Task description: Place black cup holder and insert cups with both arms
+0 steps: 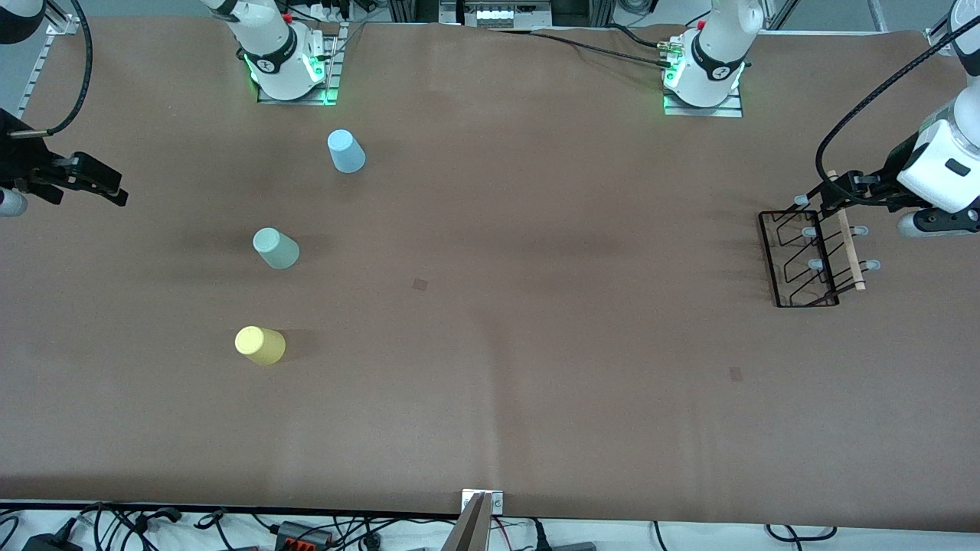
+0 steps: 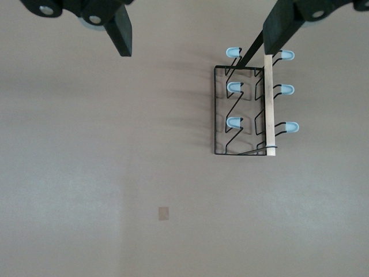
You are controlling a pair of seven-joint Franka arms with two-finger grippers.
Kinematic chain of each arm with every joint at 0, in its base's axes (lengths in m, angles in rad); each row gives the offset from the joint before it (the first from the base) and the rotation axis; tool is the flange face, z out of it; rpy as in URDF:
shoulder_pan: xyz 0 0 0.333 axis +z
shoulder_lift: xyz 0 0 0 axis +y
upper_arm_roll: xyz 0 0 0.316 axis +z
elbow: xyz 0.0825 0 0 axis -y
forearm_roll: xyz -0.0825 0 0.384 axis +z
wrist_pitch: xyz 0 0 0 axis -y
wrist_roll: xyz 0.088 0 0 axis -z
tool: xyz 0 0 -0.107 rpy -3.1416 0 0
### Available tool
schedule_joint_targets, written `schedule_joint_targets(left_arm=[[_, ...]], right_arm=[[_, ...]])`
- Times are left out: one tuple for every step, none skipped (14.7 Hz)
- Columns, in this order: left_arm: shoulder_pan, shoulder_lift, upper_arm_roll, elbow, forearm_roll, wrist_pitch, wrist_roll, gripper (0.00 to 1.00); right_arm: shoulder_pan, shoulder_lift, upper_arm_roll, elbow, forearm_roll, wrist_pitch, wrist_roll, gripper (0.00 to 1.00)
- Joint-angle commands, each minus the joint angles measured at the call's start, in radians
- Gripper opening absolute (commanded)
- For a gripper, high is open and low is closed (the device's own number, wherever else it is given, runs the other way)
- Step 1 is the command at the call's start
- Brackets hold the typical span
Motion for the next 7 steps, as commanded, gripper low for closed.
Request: schedule_joint_targets(left_arm=[[0.005,-0.010,0.002,0.003,-0.023,-0.017,0.014,1.00],[0.006,-0.010,0.004,0.003,-0.023,-0.015,0.014,1.00],[0.005,-0.010,0.004,0.003,-0.023,-0.015,0.014,1.00],[0.005,-0.010,0.004,0.003,-0.023,-0.017,0.014,1.00],[0.005,-0.010,0.004,0.003,-0.023,-0.017,0.014,1.00],[0.005,-0.010,0.004,0.003,-0.023,-0.015,0.014,1.00],[0.005,-0.010,0.002,0.003,-0.023,-0.015,0.014,1.00]], right_arm=[[-0.002,-0.024,0.004,-0.014,-0.007,-0.008,-0.010,1.00],[-0.002,-0.021,0.004,-0.011,-0.007,-0.005,-0.010,1.00],[-0.002,-0.021,0.004,-0.011,-0.007,-0.005,-0.010,1.00],[-0.002,-0.021,0.004,-0.011,-0.007,-0.005,-0.010,1.00],[-0.002,-0.021,0.004,-0.011,-0.007,-0.003,-0.010,1.00],[-0.002,-0.019,0.004,-0.011,-0.007,0.000,-0.010,1.00],[-0.002,-0.019,0.004,-0.011,-0.007,-0.002,-0.010,1.00]])
